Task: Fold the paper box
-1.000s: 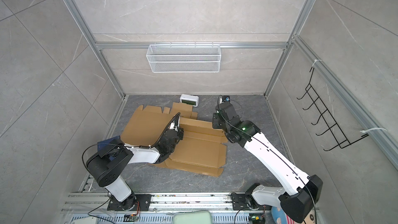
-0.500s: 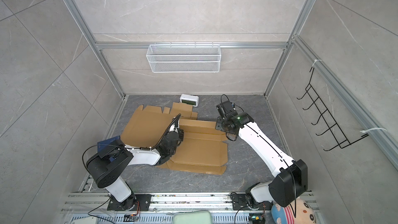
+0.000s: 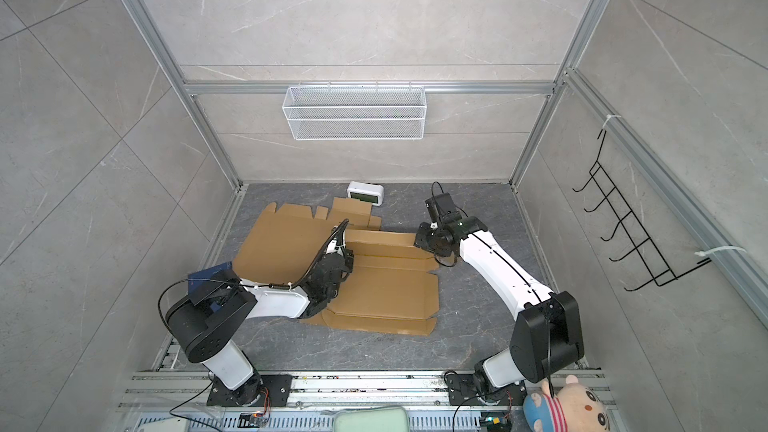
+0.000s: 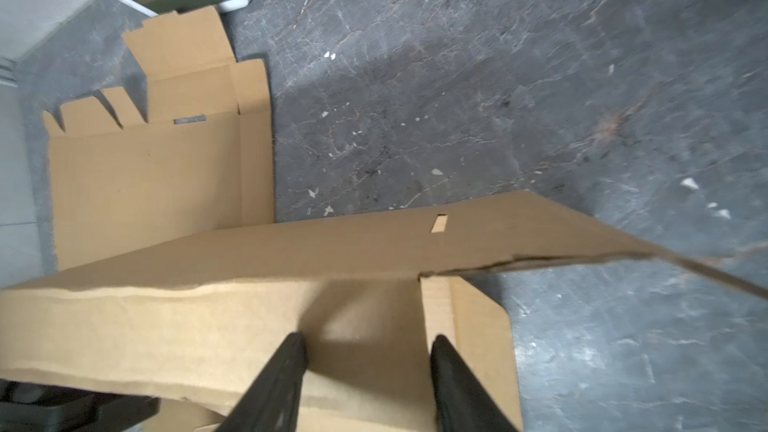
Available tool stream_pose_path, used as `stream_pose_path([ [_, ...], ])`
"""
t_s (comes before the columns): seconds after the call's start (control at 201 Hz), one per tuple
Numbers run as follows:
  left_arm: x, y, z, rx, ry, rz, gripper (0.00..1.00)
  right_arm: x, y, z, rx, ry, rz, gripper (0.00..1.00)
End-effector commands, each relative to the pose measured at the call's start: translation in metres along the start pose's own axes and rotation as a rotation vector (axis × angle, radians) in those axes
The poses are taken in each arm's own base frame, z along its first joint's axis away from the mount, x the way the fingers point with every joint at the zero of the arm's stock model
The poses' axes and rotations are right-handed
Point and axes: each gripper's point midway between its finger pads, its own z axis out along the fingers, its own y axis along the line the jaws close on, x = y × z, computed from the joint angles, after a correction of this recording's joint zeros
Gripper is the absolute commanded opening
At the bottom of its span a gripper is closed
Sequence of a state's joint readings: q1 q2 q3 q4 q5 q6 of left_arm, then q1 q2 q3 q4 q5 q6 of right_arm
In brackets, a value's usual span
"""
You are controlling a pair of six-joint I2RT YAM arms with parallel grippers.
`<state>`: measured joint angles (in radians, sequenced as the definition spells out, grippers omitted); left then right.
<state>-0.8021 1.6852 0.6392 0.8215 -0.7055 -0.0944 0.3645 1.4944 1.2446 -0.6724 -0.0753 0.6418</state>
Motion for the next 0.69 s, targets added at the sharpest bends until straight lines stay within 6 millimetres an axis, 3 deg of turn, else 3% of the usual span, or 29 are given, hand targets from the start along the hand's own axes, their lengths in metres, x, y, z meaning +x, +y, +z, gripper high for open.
stream_pose_path([
  [0.0, 0.005, 0.003, -0.003, -0.002, 0.029, 0.021, 0.0, 0.009, 0.006, 0.01, -0.058, 0.045, 0.011, 0.44],
  [0.169, 0.007, 0.007, -0.005, -0.021, 0.055, 0.034, 0.0, 0.004, 0.003, 0.007, -0.104, 0.049, 0.02, 0.44],
  [0.348, 0.01, 0.022, -0.009, -0.084, 0.12, 0.053, 0.0, -0.002, 0.006, -0.017, -0.214, 0.032, -0.034, 0.59],
  [0.538, 0.012, 0.027, -0.01, -0.119, 0.18, 0.08, 0.0, -0.002, -0.033, -0.043, -0.208, -0.035, 0.008, 0.64],
  [0.687, 0.01, 0.023, -0.007, -0.113, 0.196, 0.102, 0.0, 0.015, -0.071, -0.037, -0.122, -0.102, 0.063, 0.59],
])
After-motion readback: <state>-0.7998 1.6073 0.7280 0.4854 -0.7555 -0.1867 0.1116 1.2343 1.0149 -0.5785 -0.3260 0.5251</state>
